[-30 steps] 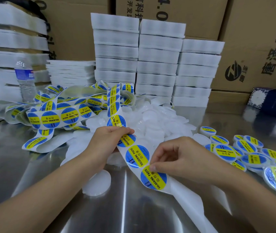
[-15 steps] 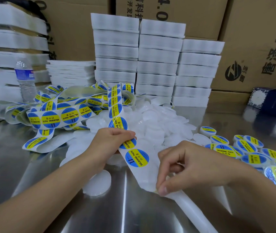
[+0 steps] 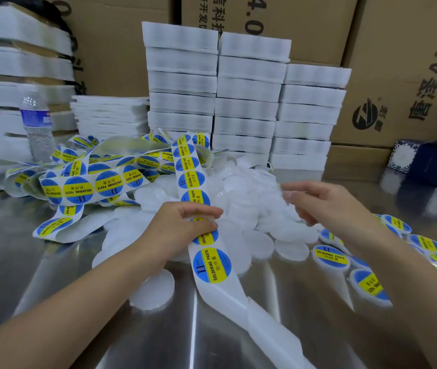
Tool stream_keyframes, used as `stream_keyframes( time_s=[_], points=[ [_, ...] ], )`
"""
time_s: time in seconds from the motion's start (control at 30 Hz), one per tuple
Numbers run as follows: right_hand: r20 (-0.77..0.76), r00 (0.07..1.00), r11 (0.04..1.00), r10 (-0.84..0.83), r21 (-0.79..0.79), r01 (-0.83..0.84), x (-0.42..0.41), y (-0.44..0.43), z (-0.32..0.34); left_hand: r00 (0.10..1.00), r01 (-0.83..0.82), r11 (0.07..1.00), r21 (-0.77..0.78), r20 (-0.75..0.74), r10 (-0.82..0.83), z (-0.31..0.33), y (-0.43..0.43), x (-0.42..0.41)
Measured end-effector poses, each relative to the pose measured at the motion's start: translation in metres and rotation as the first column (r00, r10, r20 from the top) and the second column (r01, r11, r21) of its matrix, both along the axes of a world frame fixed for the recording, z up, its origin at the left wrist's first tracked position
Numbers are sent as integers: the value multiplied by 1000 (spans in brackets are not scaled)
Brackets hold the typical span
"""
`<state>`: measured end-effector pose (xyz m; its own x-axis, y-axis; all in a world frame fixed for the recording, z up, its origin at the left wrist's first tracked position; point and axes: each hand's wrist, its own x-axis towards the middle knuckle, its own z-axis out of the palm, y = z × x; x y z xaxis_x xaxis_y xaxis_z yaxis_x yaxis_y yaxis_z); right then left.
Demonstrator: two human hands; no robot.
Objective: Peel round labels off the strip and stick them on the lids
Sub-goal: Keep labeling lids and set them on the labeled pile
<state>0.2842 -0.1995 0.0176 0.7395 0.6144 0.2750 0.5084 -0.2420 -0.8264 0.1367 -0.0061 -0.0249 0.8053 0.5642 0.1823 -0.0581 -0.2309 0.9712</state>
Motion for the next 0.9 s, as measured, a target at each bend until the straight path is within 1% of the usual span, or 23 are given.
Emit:
stream_keyframes(
  time_s=[0.03, 0.07, 0.13, 0.2, 0.23, 0.37, 0.43, 0.53, 0.7, 0.8, 0.9],
  points=[
    [53, 996, 996, -70, -44, 72, 3, 1, -2, 1000, 11, 1000, 12, 1, -11, 0, -1, 0],
    [95, 991, 989, -97, -102, 106, 6, 1, -4, 1000, 21, 1000, 16, 4, -21, 0, -2, 0],
    [171, 982, 955, -85, -266, 129, 10, 1, -9, 999, 32, 999, 15, 7, -32, 1, -4, 0],
    [265, 962, 893, -71, -412, 180, 13, 0, -14, 999, 33, 999, 21, 10, -33, 3, -6, -1],
    [296, 953, 874, -67, -443, 199, 13, 1, -17, 999, 32, 999, 26, 14, -32, 3, -6, -1],
    [331, 942, 848, -48, -485, 213, 13, 7, -27, 1000, 20, 998, 66, -3, -20, 3, -7, -2],
    [366, 929, 821, -50, -515, 246, 13, 9, -32, 1000, 5, 997, 75, 22, -7, 1, -6, -1],
    [358, 931, 825, -69, -504, 255, 14, 11, -35, 998, -8, 999, -34, 59, 10, 3, -4, 0],
    [361, 930, 859, -73, -452, 243, 16, 11, -35, 1000, -28, 998, 57, -8, 28, 0, -3, 1],
    [399, 915, 887, -59, -400, 232, 12, 11, -32, 1000, -1, 998, 55, -30, 3, -2, -5, 2],
    [405, 914, 936, -17, -315, 157, 4, 12, -29, 1000, 1, 1000, 29, -29, 0, -2, -4, 3]
  ],
)
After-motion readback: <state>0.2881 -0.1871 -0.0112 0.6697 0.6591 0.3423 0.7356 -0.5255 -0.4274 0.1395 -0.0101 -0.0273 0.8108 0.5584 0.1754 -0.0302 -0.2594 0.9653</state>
